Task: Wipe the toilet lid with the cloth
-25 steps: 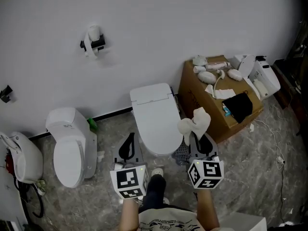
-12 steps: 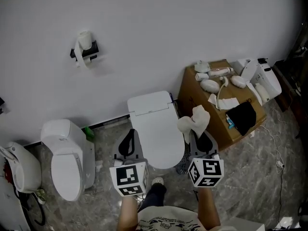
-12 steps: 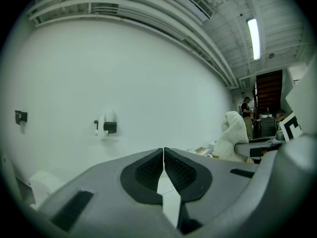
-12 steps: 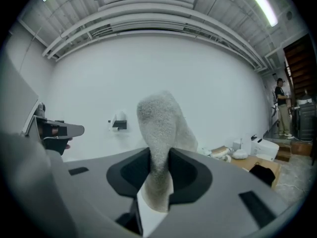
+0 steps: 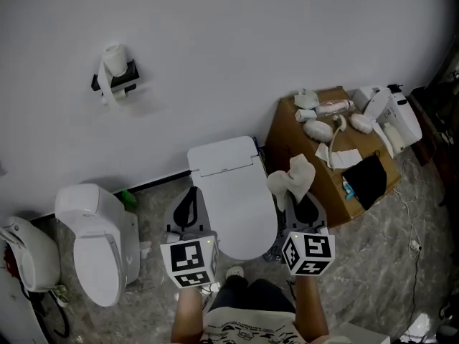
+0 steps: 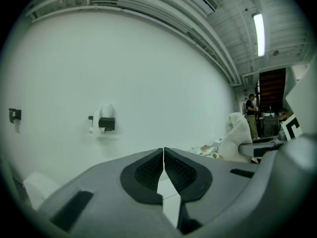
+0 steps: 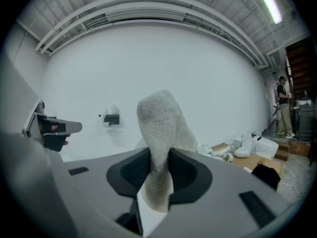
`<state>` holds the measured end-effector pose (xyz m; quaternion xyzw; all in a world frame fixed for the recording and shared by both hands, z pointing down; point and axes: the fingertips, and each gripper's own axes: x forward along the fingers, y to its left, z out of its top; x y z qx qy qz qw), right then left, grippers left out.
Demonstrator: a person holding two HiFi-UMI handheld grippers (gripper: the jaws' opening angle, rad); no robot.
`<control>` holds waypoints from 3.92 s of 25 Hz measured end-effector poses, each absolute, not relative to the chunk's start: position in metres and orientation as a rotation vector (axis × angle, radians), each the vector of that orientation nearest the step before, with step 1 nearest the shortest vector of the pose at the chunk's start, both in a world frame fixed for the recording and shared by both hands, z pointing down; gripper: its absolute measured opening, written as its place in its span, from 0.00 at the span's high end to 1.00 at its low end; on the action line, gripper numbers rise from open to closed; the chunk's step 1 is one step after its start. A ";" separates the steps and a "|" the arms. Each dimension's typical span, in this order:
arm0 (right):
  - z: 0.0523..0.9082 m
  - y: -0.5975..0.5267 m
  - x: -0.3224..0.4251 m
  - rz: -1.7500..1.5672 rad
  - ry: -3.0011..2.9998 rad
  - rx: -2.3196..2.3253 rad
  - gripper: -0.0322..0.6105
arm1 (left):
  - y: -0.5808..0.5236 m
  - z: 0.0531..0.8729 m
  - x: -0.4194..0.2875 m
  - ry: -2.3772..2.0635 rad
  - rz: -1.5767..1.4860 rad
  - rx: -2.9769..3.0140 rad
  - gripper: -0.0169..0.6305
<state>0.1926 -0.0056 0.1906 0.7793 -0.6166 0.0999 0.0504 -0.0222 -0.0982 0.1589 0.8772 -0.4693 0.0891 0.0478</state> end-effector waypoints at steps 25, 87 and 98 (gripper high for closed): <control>0.267 -0.090 0.242 0.456 -1.918 2.158 0.80 | -0.158 0.216 0.002 -1.569 0.399 2.501 0.95; 0.725 -0.282 0.292 0.636 -1.618 1.379 0.80 | -0.165 0.494 0.034 -1.394 0.759 2.281 0.95; 0.737 -0.284 0.296 0.762 -1.640 1.353 0.80 | -0.153 0.507 0.036 -1.357 0.766 2.268 0.95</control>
